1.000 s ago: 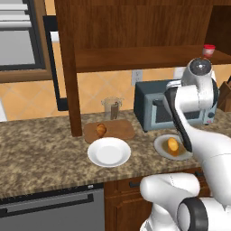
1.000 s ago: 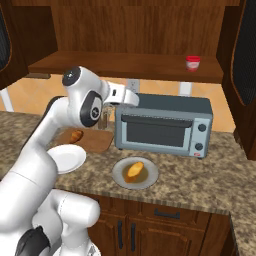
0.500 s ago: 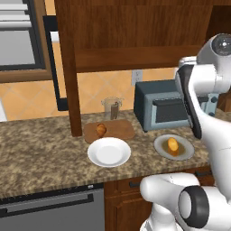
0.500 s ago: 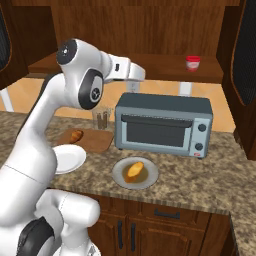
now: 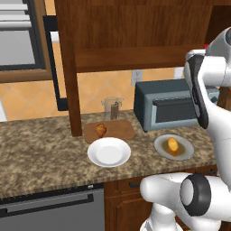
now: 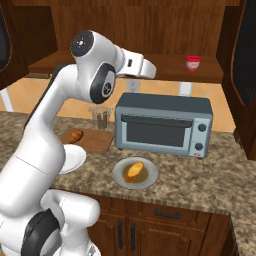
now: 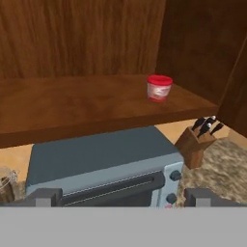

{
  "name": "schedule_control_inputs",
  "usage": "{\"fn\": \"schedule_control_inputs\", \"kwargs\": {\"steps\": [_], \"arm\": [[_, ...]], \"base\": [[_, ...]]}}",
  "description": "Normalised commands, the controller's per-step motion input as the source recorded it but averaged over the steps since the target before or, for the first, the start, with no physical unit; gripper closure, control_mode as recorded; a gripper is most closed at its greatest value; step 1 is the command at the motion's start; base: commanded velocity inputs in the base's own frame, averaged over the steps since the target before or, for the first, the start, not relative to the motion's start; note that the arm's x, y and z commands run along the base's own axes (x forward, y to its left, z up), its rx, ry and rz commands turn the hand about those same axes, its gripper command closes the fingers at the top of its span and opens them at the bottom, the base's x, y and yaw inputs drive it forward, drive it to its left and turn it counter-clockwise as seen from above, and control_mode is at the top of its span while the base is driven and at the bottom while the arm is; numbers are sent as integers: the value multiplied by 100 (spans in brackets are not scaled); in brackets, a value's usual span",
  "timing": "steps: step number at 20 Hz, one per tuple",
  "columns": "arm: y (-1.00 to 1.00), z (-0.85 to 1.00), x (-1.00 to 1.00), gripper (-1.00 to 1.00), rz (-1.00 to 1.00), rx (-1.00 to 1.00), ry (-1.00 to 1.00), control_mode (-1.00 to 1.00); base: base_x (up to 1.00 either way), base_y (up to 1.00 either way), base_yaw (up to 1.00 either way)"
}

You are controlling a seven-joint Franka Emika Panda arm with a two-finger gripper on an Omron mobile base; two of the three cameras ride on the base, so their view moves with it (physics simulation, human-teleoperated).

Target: From the different types of pastries on the counter, select a croissant and place it on the cutting board. Then retrieve a jar of jam from the cabinet and place it alongside the croissant on the cutting board.

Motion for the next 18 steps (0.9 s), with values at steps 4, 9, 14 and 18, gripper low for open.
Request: {"fn": "schedule_control_inputs", "kwargs": {"steps": [4,9,14,18], "arm": [[-33,21,0,-100,0,0,-14,-100],[-48,-1,18,-100,0,0,-1,-100],[-41,2,39,-100,0,0,-8,-100],[-17,14,62,-100,0,0,-7,-100]], "base": [[0,0,0],[0,0,0],[0,0,0],[0,0,0]]}}
